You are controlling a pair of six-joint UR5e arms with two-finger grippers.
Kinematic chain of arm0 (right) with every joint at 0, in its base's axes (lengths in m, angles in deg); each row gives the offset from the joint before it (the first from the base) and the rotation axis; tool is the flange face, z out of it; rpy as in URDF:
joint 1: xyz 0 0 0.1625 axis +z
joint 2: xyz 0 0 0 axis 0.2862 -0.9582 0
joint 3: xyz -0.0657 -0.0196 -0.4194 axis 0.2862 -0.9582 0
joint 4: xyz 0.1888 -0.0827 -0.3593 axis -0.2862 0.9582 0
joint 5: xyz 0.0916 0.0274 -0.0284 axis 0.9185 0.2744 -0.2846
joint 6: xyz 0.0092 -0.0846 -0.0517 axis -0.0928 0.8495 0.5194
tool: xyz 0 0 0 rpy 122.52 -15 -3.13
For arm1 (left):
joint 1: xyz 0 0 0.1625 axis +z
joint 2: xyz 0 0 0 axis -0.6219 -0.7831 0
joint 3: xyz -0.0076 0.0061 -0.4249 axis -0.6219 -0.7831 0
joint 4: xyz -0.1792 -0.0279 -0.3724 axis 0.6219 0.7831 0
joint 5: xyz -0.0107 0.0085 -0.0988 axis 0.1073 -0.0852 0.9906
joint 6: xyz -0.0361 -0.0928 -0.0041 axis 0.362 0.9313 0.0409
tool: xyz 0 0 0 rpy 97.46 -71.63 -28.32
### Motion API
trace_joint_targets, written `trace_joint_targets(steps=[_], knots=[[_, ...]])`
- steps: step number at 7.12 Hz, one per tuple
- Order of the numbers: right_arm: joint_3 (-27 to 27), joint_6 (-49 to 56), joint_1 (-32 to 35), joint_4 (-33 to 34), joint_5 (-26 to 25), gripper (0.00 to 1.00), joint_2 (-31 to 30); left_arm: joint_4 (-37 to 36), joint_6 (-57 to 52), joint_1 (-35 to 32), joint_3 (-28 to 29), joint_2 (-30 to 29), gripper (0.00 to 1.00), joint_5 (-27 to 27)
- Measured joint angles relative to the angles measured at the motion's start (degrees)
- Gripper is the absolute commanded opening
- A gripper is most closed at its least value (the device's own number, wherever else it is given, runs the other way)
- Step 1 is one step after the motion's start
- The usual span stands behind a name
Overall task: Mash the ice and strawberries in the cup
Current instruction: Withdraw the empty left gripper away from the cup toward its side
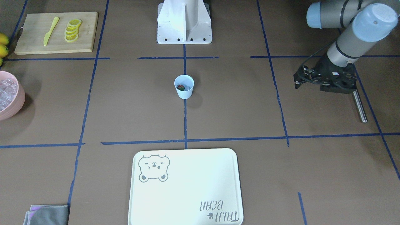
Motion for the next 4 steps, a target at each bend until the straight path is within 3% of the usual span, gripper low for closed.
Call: trace_joint_targets(steps=[3,4], knots=[[0.39,-0.02,-0.10,-0.35,-0.76,0.99,-0.19,2.39,-9.92,-5.95,3.71,6.38,1.00,0.20],[0.43,-0.10,-0.10,-0.44,-0.75,0.99,-0.14,6.53,-10.19,-6.87,6.82,6.93,1.00,0.17]])
